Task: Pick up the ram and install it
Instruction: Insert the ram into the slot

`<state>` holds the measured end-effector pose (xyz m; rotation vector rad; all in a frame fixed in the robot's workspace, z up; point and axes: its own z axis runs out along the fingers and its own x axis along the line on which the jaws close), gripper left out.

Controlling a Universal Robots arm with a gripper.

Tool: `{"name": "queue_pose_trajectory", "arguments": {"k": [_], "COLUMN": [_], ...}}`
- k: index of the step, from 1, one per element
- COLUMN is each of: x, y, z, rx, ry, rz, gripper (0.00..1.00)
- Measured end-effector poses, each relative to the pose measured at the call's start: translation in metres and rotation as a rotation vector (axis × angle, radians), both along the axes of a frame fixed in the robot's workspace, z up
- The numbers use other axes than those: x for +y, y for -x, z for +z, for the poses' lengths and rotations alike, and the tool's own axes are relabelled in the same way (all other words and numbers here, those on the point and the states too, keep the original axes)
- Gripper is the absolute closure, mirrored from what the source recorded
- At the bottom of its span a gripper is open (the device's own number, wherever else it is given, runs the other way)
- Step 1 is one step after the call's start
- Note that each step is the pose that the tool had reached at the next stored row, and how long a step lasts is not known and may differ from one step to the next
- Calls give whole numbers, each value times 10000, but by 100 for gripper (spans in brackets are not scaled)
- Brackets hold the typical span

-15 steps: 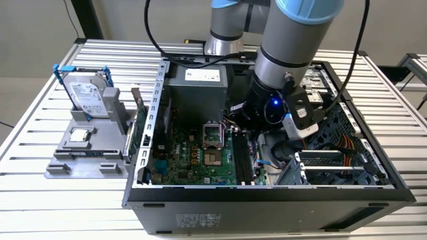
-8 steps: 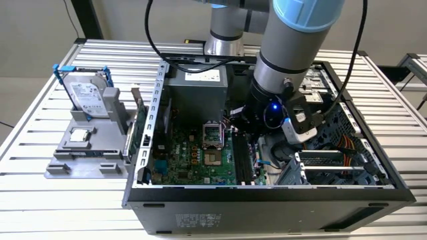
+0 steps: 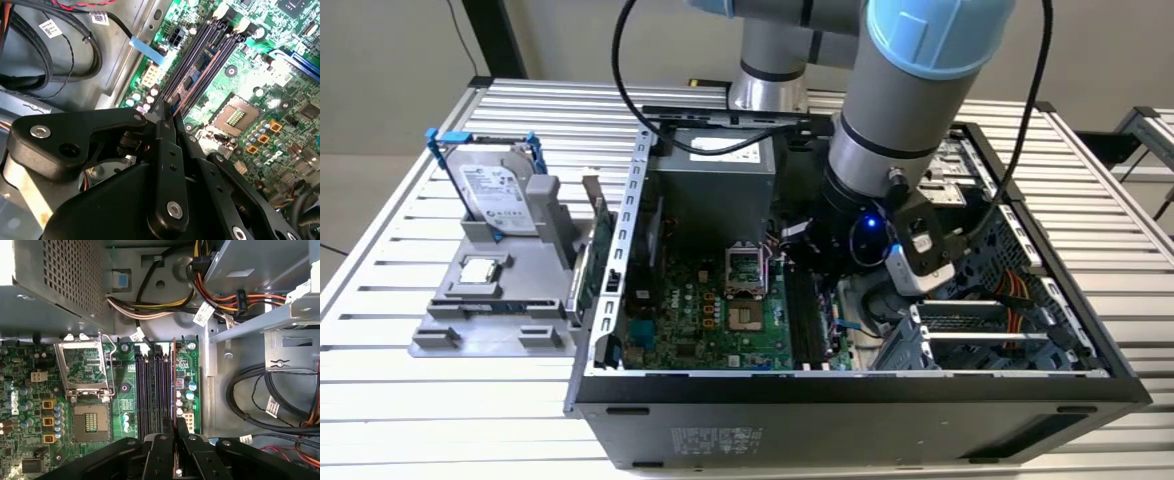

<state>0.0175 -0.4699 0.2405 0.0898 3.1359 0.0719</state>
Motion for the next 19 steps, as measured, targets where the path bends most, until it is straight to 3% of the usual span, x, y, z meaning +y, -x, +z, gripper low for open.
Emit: {"name": "queue_pose_trajectory", "arguments": {"k": [6,19], "x": [-65,-96], "y": [-1,-1], "z": [-22,-54], "rx": [0,2], "ry": [1,1], "rz": [5,171], "gripper": [100,100]}}
